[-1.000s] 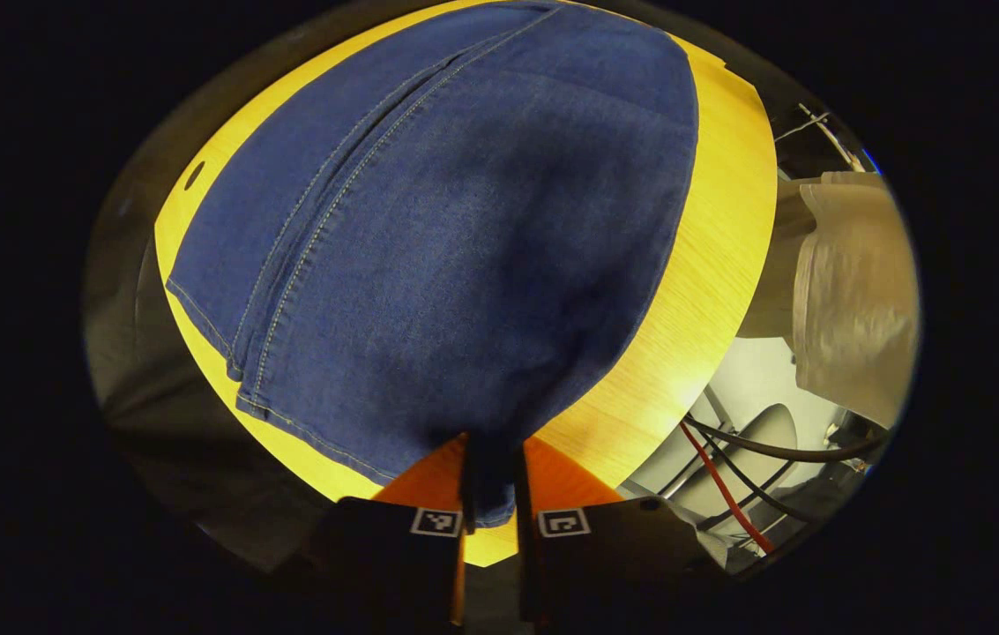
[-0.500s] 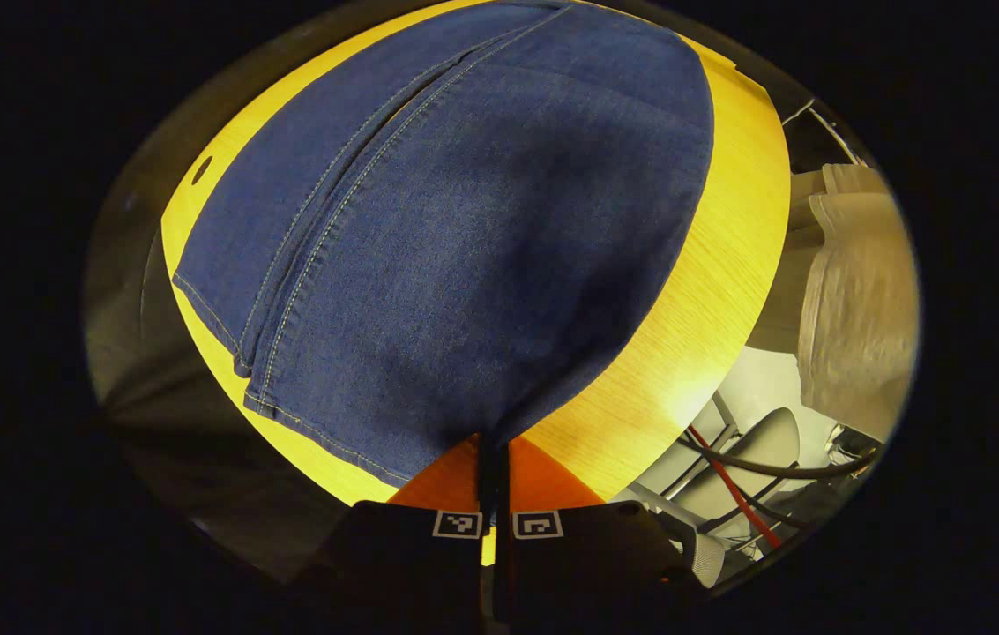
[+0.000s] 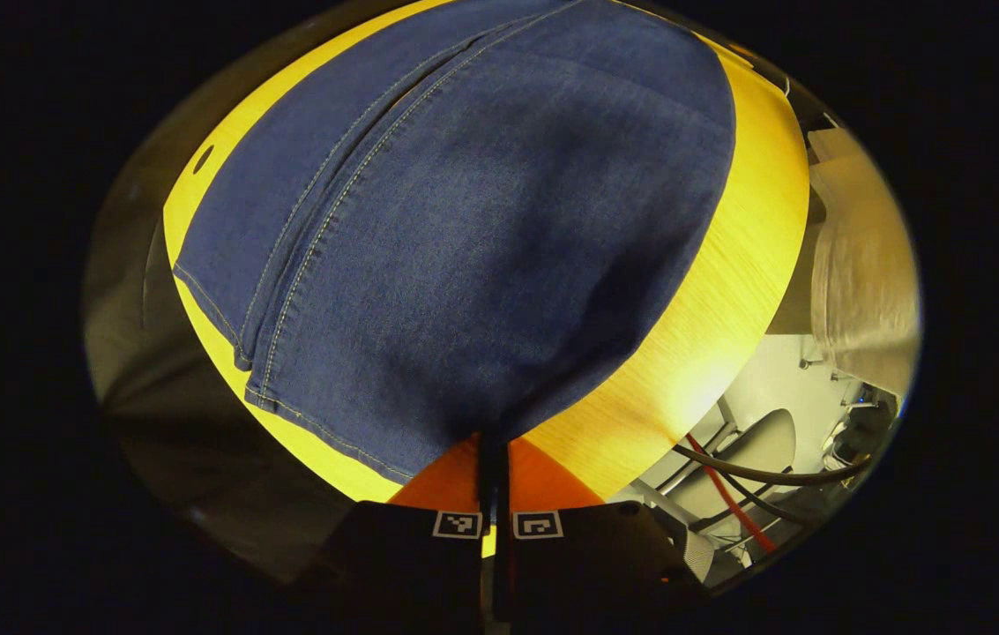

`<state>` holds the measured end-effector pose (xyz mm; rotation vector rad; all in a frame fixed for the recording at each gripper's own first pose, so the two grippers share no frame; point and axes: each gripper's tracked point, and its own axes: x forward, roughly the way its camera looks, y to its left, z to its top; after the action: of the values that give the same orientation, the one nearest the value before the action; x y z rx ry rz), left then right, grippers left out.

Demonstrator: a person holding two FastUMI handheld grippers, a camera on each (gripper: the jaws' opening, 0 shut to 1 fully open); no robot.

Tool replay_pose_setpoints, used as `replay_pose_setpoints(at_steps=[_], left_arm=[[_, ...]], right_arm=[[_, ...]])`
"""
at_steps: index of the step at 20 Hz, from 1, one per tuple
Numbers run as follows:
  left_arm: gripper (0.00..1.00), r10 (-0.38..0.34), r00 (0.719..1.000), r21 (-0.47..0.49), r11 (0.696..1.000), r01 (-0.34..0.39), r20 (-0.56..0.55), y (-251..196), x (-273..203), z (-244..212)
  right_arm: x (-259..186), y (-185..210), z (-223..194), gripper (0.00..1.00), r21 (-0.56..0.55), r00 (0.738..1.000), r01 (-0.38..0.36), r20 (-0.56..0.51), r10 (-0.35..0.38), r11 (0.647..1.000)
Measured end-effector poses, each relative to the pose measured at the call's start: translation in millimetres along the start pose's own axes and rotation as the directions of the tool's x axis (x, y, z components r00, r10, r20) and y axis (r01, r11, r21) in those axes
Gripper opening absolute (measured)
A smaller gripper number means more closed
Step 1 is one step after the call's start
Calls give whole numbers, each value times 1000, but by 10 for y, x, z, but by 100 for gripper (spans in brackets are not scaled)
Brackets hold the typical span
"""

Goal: Grasp the waist and the cuffs of the jeans and fold them to make the two legs overlap; first hold the waist and fold one-third of the jeans toward the cuffs, then hold the cuffs and fold the remaining one-third in the same direction to finish folding.

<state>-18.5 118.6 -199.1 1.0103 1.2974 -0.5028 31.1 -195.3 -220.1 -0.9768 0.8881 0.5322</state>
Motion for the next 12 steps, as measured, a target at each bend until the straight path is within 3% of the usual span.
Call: replay_pose_setpoints(at_steps=[5, 11, 12], left_arm=[[0, 16, 998, -18, 1000, -17, -56, -2, -17, -7], [0, 7, 995, -33, 999, -11, -104, 2, -33, -9], [0, 5, 994, -34, 999, -8, -108, -1, -38, -4]], right_arm=[[368, -50, -290, 99, -110, 984, -125, -137, 110, 986], [621, 48, -311, 97, -109, 949, -266, -205, 241, 958], [615, 90, -321, 93, -94, 936, -301, -219, 275, 949]])
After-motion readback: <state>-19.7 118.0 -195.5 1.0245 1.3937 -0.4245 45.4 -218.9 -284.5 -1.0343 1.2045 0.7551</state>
